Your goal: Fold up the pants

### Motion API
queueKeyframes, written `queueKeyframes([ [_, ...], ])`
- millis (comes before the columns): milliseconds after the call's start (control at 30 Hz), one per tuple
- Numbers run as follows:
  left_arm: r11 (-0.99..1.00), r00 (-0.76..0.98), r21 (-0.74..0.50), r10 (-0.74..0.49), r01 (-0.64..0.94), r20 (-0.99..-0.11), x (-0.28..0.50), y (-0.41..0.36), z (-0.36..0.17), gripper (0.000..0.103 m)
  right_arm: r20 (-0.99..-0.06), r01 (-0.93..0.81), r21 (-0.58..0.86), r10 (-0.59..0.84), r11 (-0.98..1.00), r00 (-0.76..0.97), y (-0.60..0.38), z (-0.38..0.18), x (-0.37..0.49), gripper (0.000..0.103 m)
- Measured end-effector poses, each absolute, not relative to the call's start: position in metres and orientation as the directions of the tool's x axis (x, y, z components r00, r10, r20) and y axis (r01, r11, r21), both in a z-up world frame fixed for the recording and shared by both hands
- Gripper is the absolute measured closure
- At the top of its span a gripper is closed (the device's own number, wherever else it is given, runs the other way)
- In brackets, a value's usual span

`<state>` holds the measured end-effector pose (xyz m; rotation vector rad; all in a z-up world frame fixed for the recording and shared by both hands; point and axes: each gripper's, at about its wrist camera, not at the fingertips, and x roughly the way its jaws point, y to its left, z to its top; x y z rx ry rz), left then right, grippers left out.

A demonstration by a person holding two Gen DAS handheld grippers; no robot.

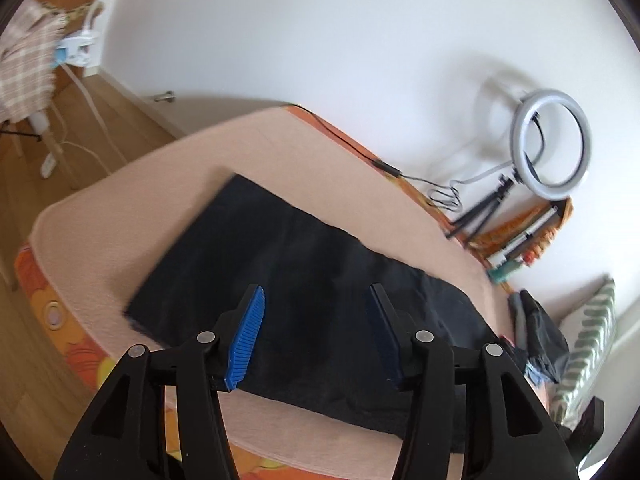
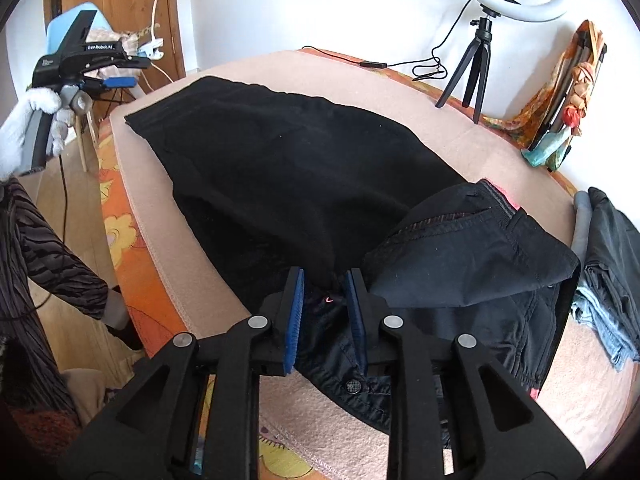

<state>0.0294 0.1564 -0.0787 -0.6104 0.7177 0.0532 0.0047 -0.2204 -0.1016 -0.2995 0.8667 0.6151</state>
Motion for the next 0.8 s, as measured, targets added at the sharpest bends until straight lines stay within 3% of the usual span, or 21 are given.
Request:
queueKeyframes([
  [167, 0.800, 0.707, -0.594, -0.373, -0.082, -0.601, 0.064, 0.096, -0.080, 0.048, -0.752, -0.535, 0.049, 0.384, 0.843, 0.536, -0.244, -0.088, -0.002, 0.057],
  [533, 0.745, 0.495, -0.659, -0.615, 0.109, -0.614, 0.115, -0.041, -0.101, 0.048, -0.757, -0.244, 0.172, 0.287, 0.954, 0.587, -0.337, -0.089, 0.009, 0.052],
  [800, 0.704, 0.340, -0.701, -0.691, 0.115, -0.638, 0.129, -0.121, -0.134, 0.048, -0.759, -0.045, 0.273, 0.244, 0.961, 0.603, -0.405, -0.092, 0.014, 0.051],
])
